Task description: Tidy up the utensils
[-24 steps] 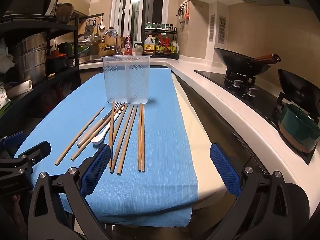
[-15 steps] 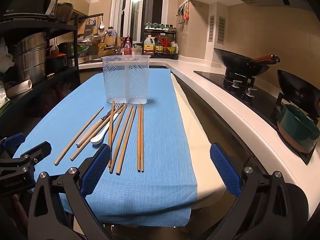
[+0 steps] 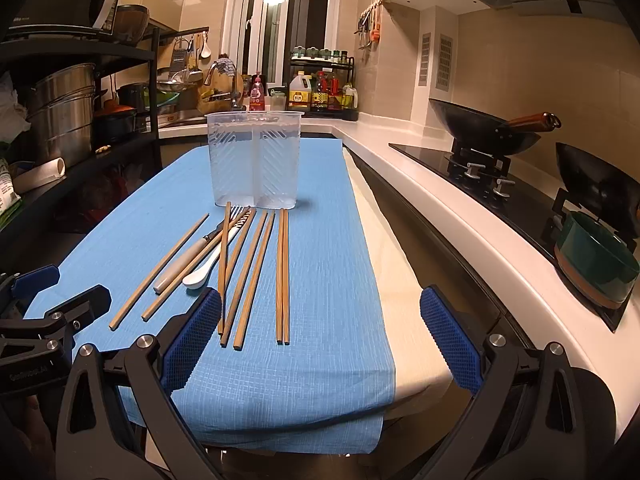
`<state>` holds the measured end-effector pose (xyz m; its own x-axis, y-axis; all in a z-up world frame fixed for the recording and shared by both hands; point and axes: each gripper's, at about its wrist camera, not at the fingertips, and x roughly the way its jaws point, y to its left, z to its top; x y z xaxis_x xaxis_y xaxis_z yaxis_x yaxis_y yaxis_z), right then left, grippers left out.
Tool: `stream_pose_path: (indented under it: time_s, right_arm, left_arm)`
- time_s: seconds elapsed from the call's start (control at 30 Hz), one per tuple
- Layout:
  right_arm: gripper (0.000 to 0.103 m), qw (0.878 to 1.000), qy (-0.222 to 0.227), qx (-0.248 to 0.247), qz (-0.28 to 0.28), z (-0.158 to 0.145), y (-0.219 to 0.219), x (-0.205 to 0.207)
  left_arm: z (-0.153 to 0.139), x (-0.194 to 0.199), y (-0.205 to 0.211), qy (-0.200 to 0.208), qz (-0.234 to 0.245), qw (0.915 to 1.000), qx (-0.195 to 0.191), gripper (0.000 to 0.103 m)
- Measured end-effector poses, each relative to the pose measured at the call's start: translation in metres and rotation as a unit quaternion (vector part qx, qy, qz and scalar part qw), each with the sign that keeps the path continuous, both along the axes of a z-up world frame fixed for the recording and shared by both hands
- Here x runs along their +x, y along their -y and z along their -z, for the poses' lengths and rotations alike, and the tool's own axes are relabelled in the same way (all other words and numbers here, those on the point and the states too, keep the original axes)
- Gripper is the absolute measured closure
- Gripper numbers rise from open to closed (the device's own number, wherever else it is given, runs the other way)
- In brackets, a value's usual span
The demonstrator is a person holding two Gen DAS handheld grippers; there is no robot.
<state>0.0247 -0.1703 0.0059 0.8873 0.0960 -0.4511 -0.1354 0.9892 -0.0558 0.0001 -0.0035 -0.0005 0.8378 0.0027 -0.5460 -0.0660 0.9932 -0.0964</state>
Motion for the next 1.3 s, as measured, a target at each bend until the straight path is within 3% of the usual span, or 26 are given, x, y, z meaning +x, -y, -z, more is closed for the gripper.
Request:
stream_pose_path:
  time_s: [1.3]
  right_arm:
    - [0.005, 1.0, 0.0, 0.002, -0.002, -0.0009, -0.0039, -0.001]
  left_arm:
    - [-0.0033, -0.0025, 0.0072, 0.01, 0.011, 0.9999, -0.009, 0.012]
